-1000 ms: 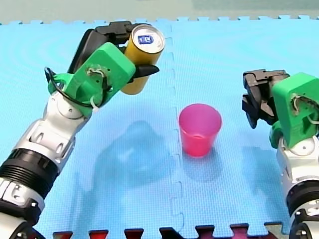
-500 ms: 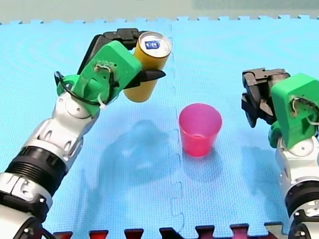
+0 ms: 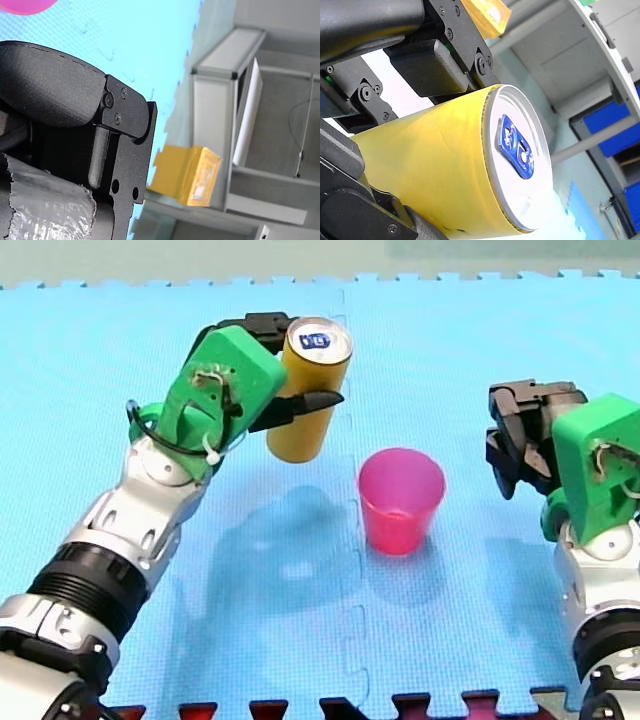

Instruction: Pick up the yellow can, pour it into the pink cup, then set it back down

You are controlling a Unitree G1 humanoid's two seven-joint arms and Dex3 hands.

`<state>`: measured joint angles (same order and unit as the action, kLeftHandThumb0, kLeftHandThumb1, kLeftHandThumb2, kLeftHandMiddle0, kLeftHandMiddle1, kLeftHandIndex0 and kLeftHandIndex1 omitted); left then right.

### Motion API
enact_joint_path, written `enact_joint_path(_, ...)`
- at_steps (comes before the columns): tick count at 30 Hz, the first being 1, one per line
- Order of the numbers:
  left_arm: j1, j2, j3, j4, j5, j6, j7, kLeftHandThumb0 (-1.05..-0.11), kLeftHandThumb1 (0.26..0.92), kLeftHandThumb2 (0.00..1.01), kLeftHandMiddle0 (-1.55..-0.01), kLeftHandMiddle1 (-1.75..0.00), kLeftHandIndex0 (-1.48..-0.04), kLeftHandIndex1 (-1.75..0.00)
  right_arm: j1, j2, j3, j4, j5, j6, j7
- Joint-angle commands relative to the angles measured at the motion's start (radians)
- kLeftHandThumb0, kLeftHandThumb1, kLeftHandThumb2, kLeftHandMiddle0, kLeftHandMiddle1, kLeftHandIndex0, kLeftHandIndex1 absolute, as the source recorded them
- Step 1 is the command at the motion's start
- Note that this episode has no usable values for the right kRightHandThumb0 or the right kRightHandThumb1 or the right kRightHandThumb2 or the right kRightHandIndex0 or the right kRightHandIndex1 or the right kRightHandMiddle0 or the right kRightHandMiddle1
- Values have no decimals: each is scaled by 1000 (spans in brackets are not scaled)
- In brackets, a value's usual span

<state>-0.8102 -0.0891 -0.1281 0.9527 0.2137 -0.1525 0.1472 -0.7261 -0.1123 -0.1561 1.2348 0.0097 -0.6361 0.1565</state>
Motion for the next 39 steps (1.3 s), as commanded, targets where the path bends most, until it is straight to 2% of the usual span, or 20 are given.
enact_joint_path(1,-14,-3,0,9,2,-9,8,-442,730,1,-1395,-1,-1214,0,4,-4,2,-4,-5,-16,-12)
enact_joint_path(4,-17,-5,-2,18,5,-16,15,-444,730,1,-1393,0,-1214,0,6,-4,10,-6,-18,-32,-32)
enact_joint_path(13,-18,-10,6,47,2,-72,33,-481,727,0,-1392,0,-1235,-8,6,0,19,-8,-30,-50,-52)
enact_joint_path(23,-32,-14,3,67,12,-80,49,-488,727,1,-1397,-2,-1243,-5,0,3,28,-10,-40,-59,-60)
enact_joint_path(29,-32,-4,-8,66,27,-73,47,-487,741,6,-1404,-4,-1231,-1,-2,9,35,-11,-49,-68,-77)
enact_joint_path(36,-25,9,-17,55,40,-77,41,-492,747,3,-1404,-3,-1227,-1,-4,15,42,-11,-57,-68,-91)
enact_joint_path(39,-24,10,-20,55,42,-77,43,-494,747,2,-1404,-3,-1228,-1,-4,15,41,-11,-52,-64,-81)
